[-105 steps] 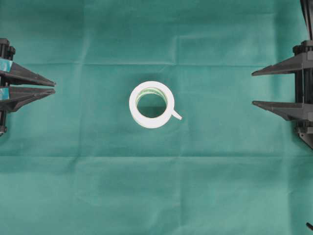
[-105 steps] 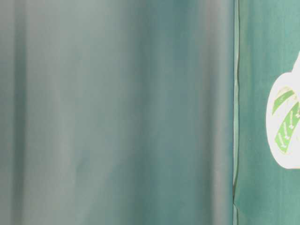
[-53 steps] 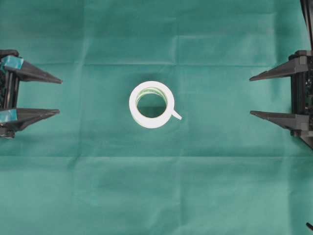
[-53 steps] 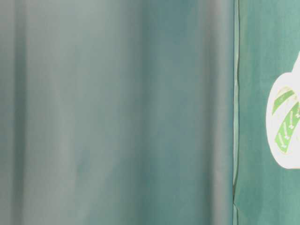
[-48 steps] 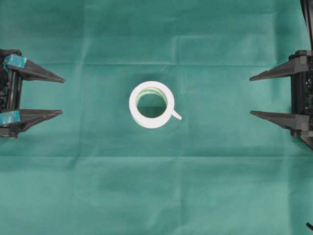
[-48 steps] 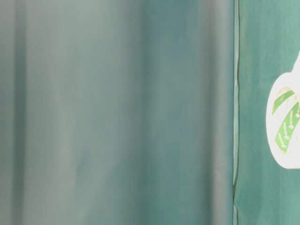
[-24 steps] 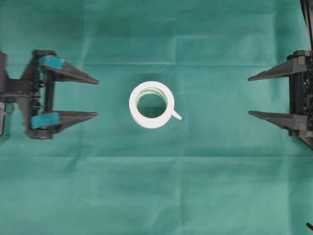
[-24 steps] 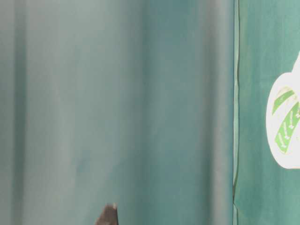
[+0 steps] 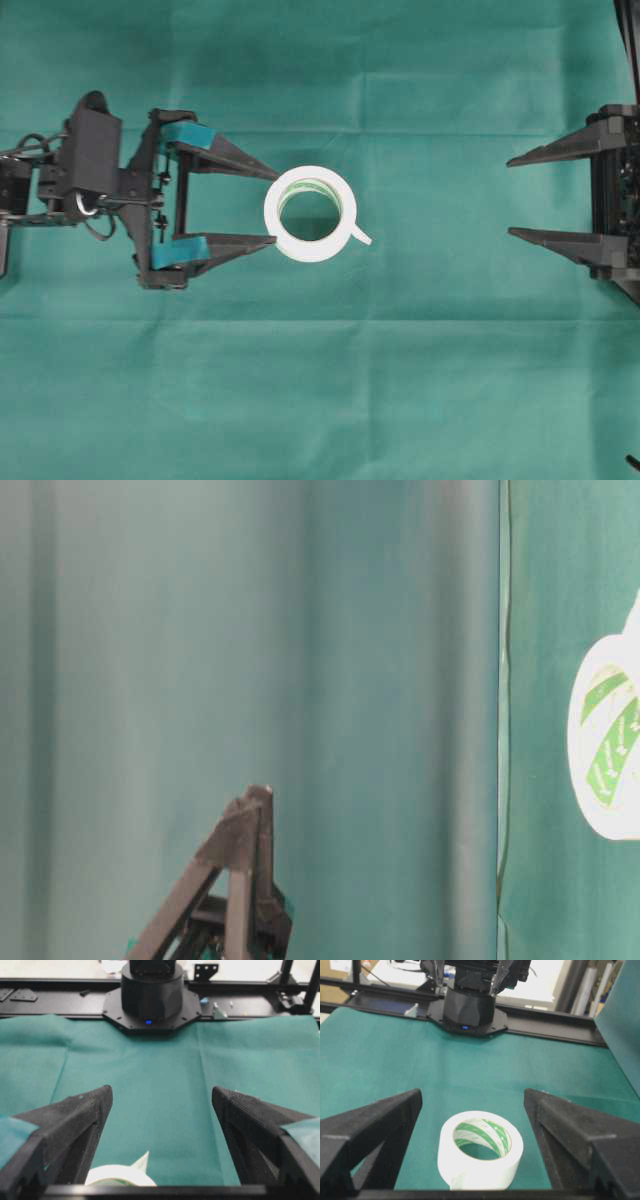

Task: Peel off the duct tape with your right arm.
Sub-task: 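Move the open left gripper toward the tape roll's left side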

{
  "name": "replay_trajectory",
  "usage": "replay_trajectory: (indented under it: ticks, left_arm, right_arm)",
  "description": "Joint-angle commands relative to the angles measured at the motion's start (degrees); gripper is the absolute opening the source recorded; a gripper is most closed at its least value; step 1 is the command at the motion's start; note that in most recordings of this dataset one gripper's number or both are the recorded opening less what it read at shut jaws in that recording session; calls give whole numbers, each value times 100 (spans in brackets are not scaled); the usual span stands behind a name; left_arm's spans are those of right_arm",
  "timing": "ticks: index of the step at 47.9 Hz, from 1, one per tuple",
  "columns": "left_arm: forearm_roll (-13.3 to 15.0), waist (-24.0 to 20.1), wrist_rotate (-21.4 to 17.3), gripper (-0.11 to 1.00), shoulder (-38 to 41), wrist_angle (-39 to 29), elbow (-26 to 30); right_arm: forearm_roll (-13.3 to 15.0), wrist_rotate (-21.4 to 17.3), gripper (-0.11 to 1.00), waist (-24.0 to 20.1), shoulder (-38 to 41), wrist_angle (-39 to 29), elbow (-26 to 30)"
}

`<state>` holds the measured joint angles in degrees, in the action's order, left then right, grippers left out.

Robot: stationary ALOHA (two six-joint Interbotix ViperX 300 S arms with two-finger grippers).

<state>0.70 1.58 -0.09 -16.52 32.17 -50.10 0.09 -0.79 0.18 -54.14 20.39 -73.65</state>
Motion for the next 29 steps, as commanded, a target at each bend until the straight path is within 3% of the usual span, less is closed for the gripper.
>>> replay_trajectory:
  ticks: [1, 10, 29]
  left_arm:
    - [9, 18, -9, 94, 18, 26, 202]
    - [18, 18, 26, 94, 62, -334, 352]
    - [18, 18, 18, 94, 360, -2874, 1239]
  right_arm:
    - [9, -35, 65, 9, 44, 35, 62]
    - [9, -62, 65, 9, 44, 26, 62]
    - [0, -62, 65, 9, 44, 53, 70]
